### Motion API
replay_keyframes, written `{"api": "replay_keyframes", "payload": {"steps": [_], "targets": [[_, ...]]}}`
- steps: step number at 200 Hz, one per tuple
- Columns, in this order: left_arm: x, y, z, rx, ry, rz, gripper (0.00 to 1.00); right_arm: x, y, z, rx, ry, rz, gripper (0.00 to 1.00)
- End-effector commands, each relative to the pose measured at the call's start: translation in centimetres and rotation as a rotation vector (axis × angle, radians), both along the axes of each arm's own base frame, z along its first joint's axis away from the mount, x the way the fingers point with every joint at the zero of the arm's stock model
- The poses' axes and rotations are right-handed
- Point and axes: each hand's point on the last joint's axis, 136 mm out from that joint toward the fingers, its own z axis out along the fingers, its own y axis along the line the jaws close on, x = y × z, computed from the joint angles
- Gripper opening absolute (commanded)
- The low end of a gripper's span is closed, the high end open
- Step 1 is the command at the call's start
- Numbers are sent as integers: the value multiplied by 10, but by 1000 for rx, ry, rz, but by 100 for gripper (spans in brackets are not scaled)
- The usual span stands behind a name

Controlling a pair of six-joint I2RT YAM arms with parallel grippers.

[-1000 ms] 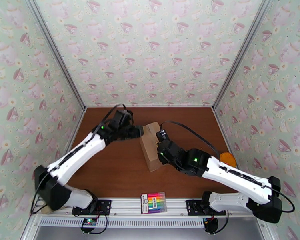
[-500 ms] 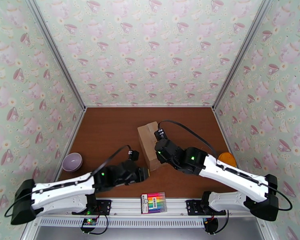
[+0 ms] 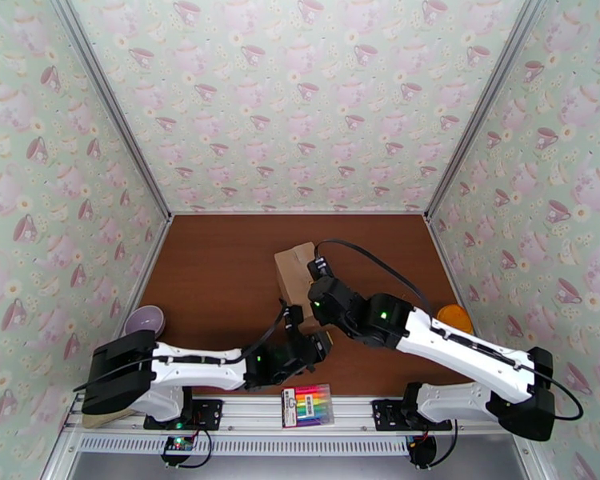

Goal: Unpack the express box

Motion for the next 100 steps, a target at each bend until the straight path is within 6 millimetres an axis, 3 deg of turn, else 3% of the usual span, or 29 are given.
{"api": "replay_keyframes", "payload": {"steps": [1,100], "targets": [[14,-6,14,-27,-57,69,37,-7,-1,8,9,12,31,0],[40,-9,5,47,-122,144,36,-15,-5,4,24,59,27,0]]}}
